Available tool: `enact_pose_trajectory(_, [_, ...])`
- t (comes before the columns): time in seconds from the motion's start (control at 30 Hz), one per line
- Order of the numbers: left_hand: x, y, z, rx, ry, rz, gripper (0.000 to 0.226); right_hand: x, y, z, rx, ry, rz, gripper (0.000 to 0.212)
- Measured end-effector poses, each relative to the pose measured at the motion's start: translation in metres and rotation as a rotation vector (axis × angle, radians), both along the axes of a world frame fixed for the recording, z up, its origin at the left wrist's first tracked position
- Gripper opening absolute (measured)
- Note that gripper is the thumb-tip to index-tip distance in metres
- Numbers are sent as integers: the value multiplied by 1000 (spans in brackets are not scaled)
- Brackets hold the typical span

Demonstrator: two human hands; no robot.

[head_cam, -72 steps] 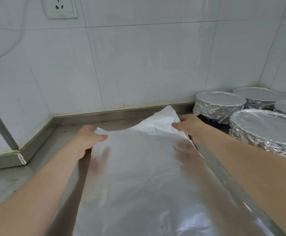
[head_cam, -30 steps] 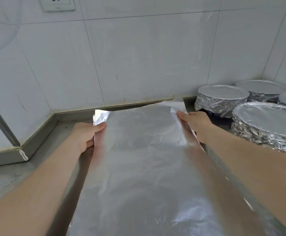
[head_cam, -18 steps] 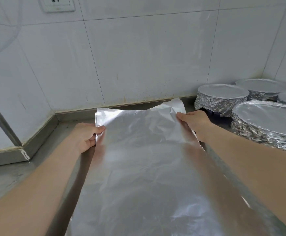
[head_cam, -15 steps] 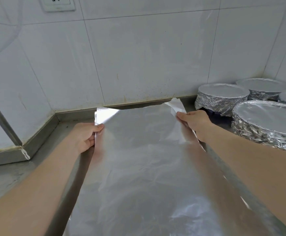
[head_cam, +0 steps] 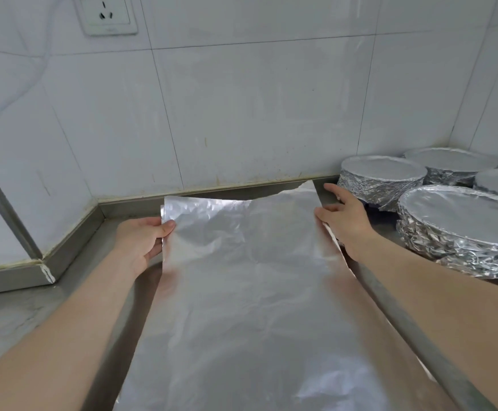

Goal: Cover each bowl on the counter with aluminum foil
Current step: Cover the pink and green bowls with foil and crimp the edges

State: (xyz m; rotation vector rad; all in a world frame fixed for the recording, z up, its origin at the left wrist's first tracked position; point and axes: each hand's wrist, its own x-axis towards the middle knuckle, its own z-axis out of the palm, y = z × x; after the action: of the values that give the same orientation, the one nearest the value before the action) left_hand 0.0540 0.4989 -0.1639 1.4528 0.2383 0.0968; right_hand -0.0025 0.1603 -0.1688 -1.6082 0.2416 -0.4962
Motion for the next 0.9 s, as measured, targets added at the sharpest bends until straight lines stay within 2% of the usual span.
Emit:
enact_pose_trajectory(0.07, [-5, 5, -1, 43, -11, -36, 38, -5, 2, 3, -37, -28, 27, 42])
enact_pose_trajectory(0.2, [-21, 10, -4, 173, -53, -64, 46, -13, 5, 3, -44, -58, 9, 24])
enact_pose_trajectory(0.3, [-29, 11, -6, 253, -64, -65, 43, -18, 7, 2, -26, -26, -1, 18])
enact_pose_trajectory(0.57, [-25, 8, -1, 598, -164, -99, 26, -21, 9, -7, -35, 5, -17, 26])
enact_pose_trajectory(0.73, [-22, 5, -2, 617, -141, -60, 19, -21, 10, -7, -25, -10, -22, 25])
enact_pose_trajectory(0.9, [-18, 5, 0, 495, -24, -66, 13, -21, 10, -9, -22, -2, -36, 25])
